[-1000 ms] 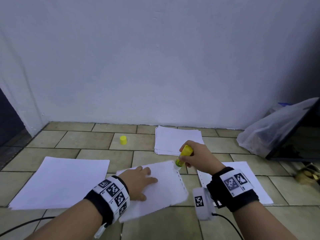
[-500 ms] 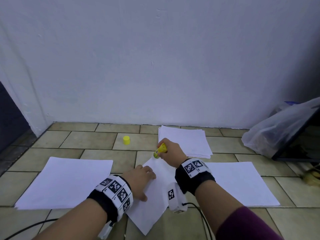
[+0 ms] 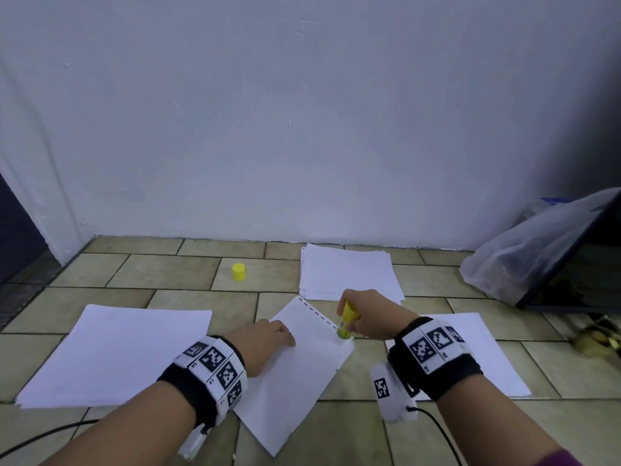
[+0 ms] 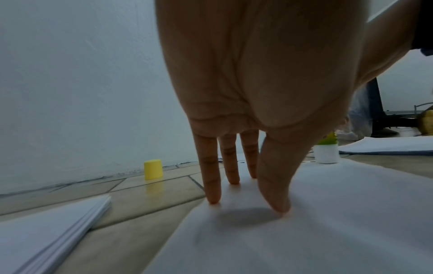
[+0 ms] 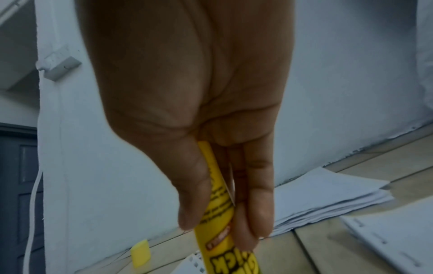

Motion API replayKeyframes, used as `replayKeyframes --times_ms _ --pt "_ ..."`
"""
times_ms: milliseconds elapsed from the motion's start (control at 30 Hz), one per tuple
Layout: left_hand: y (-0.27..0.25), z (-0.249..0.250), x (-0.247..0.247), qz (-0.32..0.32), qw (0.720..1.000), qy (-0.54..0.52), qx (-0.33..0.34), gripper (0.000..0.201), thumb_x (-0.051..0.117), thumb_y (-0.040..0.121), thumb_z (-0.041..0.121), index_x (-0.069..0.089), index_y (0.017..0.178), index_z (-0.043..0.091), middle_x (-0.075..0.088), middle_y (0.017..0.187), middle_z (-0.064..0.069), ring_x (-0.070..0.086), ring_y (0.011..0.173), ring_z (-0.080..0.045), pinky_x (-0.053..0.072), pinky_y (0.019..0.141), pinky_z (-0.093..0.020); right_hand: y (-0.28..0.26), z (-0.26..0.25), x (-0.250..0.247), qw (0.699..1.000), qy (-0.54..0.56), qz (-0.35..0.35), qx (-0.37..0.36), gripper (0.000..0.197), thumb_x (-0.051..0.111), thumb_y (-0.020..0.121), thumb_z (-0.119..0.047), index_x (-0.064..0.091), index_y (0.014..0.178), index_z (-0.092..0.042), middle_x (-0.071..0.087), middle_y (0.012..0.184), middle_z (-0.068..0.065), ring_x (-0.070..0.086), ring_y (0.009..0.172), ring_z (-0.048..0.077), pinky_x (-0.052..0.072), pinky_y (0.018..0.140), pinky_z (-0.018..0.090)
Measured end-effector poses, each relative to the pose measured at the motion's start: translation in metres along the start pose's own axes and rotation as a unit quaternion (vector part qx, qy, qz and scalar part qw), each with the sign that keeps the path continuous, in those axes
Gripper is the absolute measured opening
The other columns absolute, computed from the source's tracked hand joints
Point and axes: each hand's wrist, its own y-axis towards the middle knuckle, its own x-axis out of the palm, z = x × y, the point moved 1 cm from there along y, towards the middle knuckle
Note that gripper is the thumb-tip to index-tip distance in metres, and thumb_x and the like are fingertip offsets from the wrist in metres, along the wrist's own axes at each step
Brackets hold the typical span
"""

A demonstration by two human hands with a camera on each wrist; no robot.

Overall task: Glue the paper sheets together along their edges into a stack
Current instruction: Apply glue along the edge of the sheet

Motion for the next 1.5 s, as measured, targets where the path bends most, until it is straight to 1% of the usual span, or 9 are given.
replayKeyframes --times_ms 133,300,367,467,600,833,933,1133,1500 --pt "-0.002 0.001 -0.002 -0.002 1.000 0.021 -0.004 0.072 0.056 0.090 0.002 0.024 0.149 0.028 0.027 0.149 -0.001 0.033 0.133 -0.022 0.039 0.104 -0.037 -0.006 0.003 -0.004 1.000 -0.011 -0.010 -0.004 0.027 0.062 0.087 -0.016 0.056 0.114 -0.018 0.056 0.116 0.004 0.050 0.093 0.014 0.039 0.062 0.014" --pt "-0.006 0.003 -0.004 -0.018 0.999 0.018 -0.030 0.087 0.070 0.082 0.041 0.019 0.151 0.026 0.029 0.141 -0.006 0.033 0.129 -0.023 0.039 0.102 -0.036 -0.005 -0.001 -0.012 0.985 0.152 0.075 -0.016 0.016 0.064 0.085 -0.012 0.056 0.097 -0.019 0.059 0.092 0.003 0.060 0.068 0.013 0.041 0.048 0.012" --pt "-0.007 0.003 -0.001 0.012 0.999 0.010 -0.031 0.088 0.073 0.076 0.049 0.028 0.145 0.017 0.024 0.144 -0.004 0.027 0.132 -0.020 0.039 0.105 -0.039 -0.003 -0.004 -0.012 0.976 0.190 0.103 -0.024 0.015 0.065 0.085 -0.011 0.056 0.095 -0.018 0.061 0.093 0.005 0.061 0.064 0.011 0.049 0.055 0.017" --pt "-0.007 0.000 0.004 0.013 0.999 -0.020 -0.030 0.089 0.074 0.074 0.050 0.027 0.144 0.020 0.014 0.152 0.000 0.018 0.140 -0.019 0.035 0.109 -0.043 0.003 -0.011 -0.006 0.969 0.211 0.122 -0.024 0.016 0.066 0.084 -0.009 0.056 0.095 -0.017 0.061 0.095 0.005 0.062 0.065 0.012 0.055 0.067 0.027" --pt "-0.006 -0.004 -0.001 0.017 0.998 -0.001 -0.056 0.075 0.064 0.087 0.044 0.025 0.148 0.024 0.028 0.147 -0.005 0.033 0.133 -0.022 0.039 0.104 -0.039 0.014 -0.018 0.003 0.969 0.209 0.130 -0.017 0.018 0.066 0.084 -0.012 0.053 0.092 -0.021 0.063 0.100 0.008 0.064 0.085 0.024 0.056 0.078 0.036" --pt "-0.004 -0.004 0.006 0.060 0.995 -0.023 -0.075 0.069 0.057 0.089 0.049 0.034 0.143 0.013 0.020 0.152 -0.003 0.027 0.136 -0.021 0.040 0.104 -0.041 0.042 -0.042 0.023 0.974 0.176 0.139 -0.025 0.020 0.062 0.086 -0.011 0.057 0.105 -0.014 0.061 0.104 0.009 0.053 0.081 0.017 0.041 0.056 0.014" --pt "-0.004 -0.006 0.007 0.061 0.994 -0.043 -0.076 0.072 0.057 0.089 0.051 0.032 0.144 0.013 0.027 0.148 -0.001 0.032 0.132 -0.021 0.040 0.104 -0.041 0.053 -0.055 0.031 0.975 0.173 0.135 -0.037 0.021 0.061 0.088 -0.012 0.056 0.109 -0.013 0.061 0.104 0.011 0.053 0.078 0.018 0.040 0.053 0.015" --pt "-0.002 -0.008 0.007 0.055 0.994 -0.043 -0.079 0.073 0.059 0.087 0.052 0.034 0.143 0.013 0.031 0.146 -0.001 0.034 0.131 -0.022 0.040 0.104 -0.042 0.060 -0.058 0.031 0.990 0.113 0.070 -0.052 0.025 0.059 0.090 -0.014 0.053 0.114 -0.013 0.060 0.107 0.010 0.054 0.094 0.021 0.044 0.073 0.026" --pt "-0.001 -0.017 -0.005 0.022 0.998 -0.033 -0.055 0.063 0.042 0.091 -0.006 0.034 0.146 0.022 0.028 0.151 0.002 0.032 0.136 -0.019 0.035 0.106 -0.029 -0.007 -0.004 0.011 0.999 -0.006 -0.008 -0.044 0.026 0.063 0.088 -0.018 0.056 0.113 -0.020 0.057 0.113 0.003 0.049 0.090 0.014 0.037 0.061 0.014"
